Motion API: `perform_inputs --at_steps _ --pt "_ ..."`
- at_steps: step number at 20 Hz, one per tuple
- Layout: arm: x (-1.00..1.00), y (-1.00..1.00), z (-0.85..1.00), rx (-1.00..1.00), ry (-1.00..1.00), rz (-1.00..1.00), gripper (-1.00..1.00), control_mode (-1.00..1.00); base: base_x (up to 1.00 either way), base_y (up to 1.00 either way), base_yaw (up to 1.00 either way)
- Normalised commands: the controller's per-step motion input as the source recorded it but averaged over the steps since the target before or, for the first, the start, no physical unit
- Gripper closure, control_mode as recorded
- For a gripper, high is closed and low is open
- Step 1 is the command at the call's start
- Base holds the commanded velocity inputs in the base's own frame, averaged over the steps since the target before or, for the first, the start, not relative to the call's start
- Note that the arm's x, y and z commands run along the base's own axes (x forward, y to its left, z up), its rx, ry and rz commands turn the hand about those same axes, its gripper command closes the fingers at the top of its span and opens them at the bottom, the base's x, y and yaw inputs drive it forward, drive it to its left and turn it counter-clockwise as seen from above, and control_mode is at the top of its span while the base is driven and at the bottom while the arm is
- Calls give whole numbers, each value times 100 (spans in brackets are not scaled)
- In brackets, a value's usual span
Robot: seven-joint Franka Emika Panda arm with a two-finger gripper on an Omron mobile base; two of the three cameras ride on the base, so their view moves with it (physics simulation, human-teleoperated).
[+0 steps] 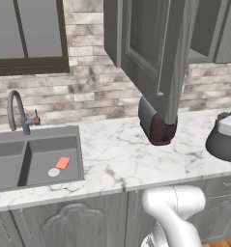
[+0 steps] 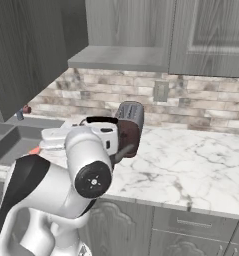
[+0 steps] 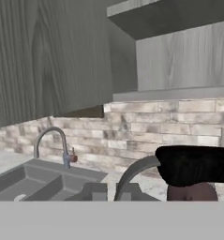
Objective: Open the cabinet, pick the kettle from the cabinet, and place it in the sink.
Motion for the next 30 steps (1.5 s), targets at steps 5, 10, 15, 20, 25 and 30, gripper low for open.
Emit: perform_inputs --at_steps 5,10,15,20,25,30 --pt "1 19 -33 1 0 13 100 -100 0 0 0" --pt "-2 22 -38 7 0 10 100 -100 0 0 0" --pt "1 20 -30 2 -1 6 100 -100 0 0 0" --pt "-1 7 -10 0 0 5 100 -100 0 0 0" --pt "0 0 0 0 0 0 100 -100 0 0 0" --pt "0 0 0 0 0 0 100 -100 0 0 0"
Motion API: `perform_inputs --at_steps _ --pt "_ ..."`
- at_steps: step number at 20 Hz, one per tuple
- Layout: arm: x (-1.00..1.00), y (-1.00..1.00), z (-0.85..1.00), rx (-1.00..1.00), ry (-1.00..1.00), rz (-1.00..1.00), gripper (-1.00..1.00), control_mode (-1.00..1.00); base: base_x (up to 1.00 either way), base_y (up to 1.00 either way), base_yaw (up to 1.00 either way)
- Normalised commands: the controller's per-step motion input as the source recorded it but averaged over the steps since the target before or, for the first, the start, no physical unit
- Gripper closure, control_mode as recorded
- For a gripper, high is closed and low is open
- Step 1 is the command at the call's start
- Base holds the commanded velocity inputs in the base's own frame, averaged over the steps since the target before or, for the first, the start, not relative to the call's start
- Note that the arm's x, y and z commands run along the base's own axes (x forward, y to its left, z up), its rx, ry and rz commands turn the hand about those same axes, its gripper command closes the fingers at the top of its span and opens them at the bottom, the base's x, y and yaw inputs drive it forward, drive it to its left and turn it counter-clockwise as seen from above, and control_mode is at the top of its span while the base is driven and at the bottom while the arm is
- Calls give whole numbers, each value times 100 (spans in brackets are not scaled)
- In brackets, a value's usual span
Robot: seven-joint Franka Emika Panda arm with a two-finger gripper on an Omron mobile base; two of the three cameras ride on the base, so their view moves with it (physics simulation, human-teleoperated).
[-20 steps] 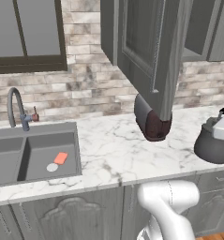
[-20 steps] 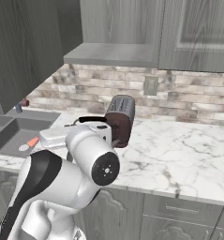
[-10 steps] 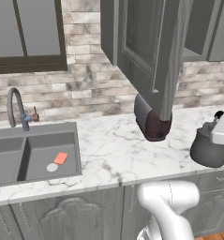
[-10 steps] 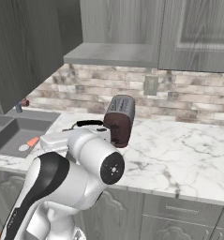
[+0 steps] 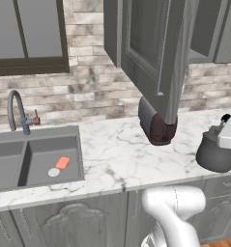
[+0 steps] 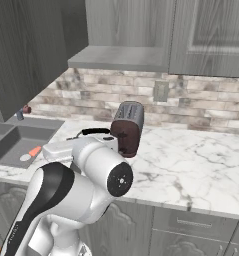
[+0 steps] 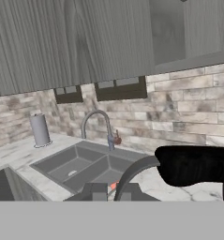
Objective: Open the cabinet, pick the kettle from the cabinet, and place it in the sink.
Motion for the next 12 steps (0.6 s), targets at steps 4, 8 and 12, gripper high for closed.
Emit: perform_inputs --at_steps 4,8,12 --pt "0 0 0 0 0 0 100 -100 0 0 0" --pt "0 0 0 0 0 0 100 -100 0 0 0" --pt "0 0 0 0 0 0 100 -100 0 0 0"
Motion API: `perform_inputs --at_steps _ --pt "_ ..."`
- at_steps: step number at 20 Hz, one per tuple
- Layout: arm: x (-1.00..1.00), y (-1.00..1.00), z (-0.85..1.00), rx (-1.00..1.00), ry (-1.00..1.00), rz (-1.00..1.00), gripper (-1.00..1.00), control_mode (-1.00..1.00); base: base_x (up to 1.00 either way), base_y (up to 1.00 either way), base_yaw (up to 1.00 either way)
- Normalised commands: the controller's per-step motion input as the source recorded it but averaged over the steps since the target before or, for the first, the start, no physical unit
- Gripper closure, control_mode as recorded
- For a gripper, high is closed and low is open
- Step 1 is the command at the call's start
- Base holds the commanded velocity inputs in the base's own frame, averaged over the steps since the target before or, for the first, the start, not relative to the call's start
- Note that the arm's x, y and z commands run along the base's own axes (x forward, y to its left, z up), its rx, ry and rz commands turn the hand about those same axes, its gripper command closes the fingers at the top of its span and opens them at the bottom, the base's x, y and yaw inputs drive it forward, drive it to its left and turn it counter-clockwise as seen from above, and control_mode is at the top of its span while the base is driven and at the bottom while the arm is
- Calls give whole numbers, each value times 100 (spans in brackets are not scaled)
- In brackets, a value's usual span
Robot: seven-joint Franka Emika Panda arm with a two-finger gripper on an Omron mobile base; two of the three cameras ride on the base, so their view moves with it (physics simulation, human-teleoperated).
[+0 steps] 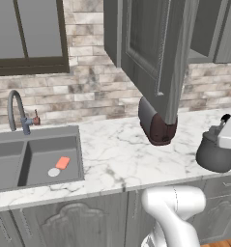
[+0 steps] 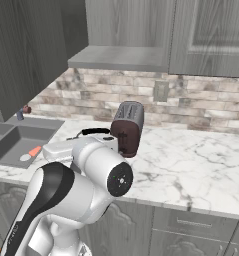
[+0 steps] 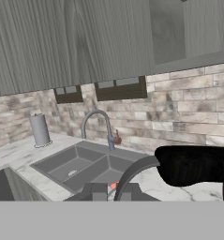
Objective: Open the cabinet, pick the kettle from the cabinet, and place it in the sink.
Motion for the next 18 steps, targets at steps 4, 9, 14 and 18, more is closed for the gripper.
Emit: perform_inputs --at_steps 4,9,14,18 --pt "0 0 0 0 0 0 100 -100 0 0 0" --pt "0 0 0 0 0 0 100 100 0 0 0" --pt "0 0 0 0 0 0 100 100 0 0 0" --pt "0 0 0 0 0 0 100 100 -16 -1 0"
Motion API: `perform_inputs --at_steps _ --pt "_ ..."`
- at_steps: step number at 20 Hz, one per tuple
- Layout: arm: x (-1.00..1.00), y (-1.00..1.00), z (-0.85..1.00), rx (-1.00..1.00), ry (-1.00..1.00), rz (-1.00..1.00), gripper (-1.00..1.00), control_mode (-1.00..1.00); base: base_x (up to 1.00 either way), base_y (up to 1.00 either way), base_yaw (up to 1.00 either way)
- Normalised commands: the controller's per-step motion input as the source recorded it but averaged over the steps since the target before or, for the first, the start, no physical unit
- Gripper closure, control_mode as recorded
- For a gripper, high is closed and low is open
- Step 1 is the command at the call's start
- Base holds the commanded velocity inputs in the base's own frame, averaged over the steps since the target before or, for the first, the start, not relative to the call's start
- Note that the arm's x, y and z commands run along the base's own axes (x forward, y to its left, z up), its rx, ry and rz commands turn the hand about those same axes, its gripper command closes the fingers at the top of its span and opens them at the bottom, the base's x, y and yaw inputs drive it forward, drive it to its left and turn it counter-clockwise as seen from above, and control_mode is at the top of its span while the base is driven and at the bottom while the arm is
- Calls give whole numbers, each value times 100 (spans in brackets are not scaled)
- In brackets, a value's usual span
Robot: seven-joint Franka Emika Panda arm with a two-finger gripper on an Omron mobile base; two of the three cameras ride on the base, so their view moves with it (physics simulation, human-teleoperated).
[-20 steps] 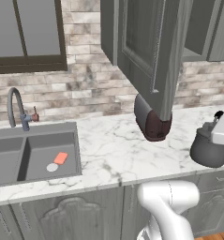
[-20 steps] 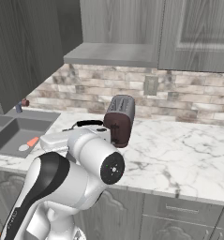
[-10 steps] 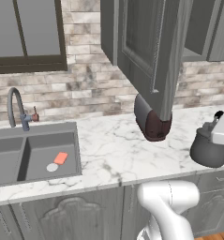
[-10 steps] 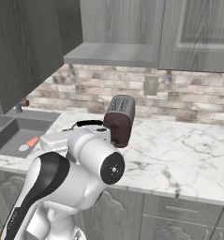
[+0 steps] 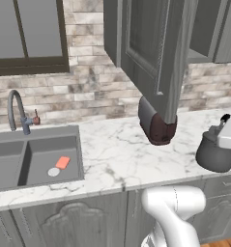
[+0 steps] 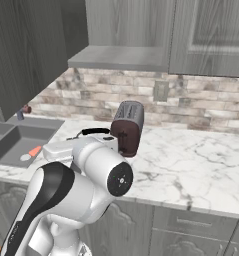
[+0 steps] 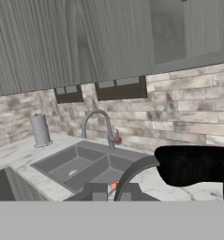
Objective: Open the cabinet, pick the kettle from the cabinet, and place it in the sink.
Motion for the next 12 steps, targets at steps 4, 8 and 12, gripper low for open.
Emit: perform_inputs --at_steps 4,8,12 --pt "0 0 0 0 0 0 100 100 -63 -7 -5" --pt "0 0 0 0 0 0 100 100 -75 -6 -4" --pt "0 0 0 0 0 0 100 100 -65 11 -1"
